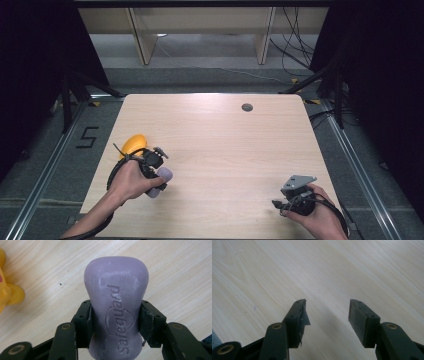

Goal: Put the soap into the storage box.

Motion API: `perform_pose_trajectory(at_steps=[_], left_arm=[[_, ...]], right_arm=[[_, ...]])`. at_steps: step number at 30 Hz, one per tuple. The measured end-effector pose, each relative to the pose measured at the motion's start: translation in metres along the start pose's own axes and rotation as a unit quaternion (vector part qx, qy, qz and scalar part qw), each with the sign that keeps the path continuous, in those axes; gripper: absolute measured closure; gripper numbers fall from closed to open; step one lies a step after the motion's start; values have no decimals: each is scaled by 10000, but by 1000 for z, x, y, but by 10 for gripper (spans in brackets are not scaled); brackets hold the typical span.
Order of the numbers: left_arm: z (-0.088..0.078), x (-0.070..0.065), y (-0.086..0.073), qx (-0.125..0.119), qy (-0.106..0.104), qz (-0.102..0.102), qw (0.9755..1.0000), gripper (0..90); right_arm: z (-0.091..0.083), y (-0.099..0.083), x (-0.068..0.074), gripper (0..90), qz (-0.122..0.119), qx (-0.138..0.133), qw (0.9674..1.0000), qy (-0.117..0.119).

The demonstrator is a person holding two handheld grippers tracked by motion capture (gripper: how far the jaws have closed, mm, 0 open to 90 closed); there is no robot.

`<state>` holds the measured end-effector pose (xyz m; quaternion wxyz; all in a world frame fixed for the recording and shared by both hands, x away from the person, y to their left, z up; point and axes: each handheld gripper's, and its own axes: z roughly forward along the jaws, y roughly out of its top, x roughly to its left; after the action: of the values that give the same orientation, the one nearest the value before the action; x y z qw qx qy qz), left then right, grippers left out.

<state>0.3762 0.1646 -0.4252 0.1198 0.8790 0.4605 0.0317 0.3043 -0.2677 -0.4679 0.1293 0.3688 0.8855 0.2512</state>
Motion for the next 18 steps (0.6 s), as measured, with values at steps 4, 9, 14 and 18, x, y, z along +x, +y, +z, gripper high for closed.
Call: perform_pose_trajectory(at_steps=[4, 9, 14, 18], left_arm=[[-2, 8, 1, 4, 2, -120, 9999, 490], [-5, 14, 1, -19, 39, -186, 9998, 490], [-8, 21, 1, -81, 104, -311, 9994, 490], [-11, 27, 2, -72, 115, -371, 9992, 490]], right_arm=[[-1, 0, -1, 479, -31, -31, 10000, -19], [-2, 0, 0, 476, 206, -10, 9998, 40], [-2, 1, 0, 473, 189, -14, 9998, 38], [0, 0, -1, 472, 118, -157, 9998, -47]])
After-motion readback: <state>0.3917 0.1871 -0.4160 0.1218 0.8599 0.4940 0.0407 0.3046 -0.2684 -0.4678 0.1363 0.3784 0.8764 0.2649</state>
